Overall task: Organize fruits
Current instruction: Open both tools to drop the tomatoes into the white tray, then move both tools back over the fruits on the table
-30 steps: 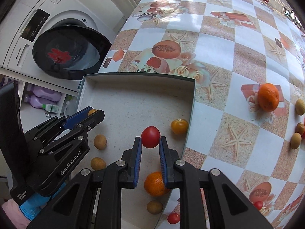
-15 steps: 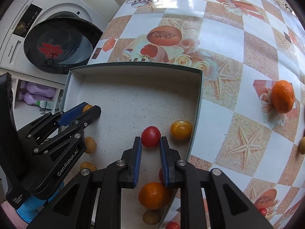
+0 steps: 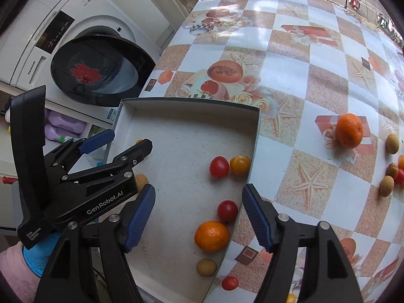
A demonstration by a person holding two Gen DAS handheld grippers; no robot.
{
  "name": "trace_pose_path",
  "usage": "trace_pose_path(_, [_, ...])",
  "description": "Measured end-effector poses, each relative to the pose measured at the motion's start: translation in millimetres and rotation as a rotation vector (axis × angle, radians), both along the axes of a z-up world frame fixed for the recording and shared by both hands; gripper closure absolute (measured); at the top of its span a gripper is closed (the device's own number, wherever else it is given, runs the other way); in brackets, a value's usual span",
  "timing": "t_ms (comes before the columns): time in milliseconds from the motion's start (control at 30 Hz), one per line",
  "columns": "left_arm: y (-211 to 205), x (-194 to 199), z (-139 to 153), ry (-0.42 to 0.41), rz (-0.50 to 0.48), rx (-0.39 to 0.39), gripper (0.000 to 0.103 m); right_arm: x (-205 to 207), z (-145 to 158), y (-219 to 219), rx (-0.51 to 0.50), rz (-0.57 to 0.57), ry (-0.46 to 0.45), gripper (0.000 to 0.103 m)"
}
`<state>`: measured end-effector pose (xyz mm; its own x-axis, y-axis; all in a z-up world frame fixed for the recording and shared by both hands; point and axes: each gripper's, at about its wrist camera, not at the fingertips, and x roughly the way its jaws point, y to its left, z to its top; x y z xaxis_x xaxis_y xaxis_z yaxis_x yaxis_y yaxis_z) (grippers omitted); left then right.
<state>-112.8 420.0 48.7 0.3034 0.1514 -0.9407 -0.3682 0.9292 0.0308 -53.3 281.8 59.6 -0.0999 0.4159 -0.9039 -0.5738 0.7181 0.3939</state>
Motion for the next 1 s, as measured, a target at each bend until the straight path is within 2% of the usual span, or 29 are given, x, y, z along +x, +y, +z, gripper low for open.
trace_pose_path(267, [-54, -1, 22, -0.028, -0.112, -0.007, 0.031, 8, 14, -73, -0.024, -0.155, -0.005, 0.025])
trace_pose_path(567, [-136, -17, 44, -0.062, -0.224, -0.066, 0.031, 9, -2, -179, -0.135, -0.317, 0.016, 0.025])
trace_pose_path(733, [-186, -31, 42, -0.047, -0.294, -0.099, 0.031, 5, -14, -215, -0.181, -0.345, 0.035, 0.025])
trace_pose_path(900, [-228, -38, 27, -0.012, -0.346, -0.138, 0.031, 4, -23, -232, -0.196, -0.341, 0.050, 0.025])
trace_pose_path(1000, [-243, -41, 16, 0.009, -0.342, -0.161, 0.031, 7, -28, -232, -0.191, -0.320, 0.056, 0.031])
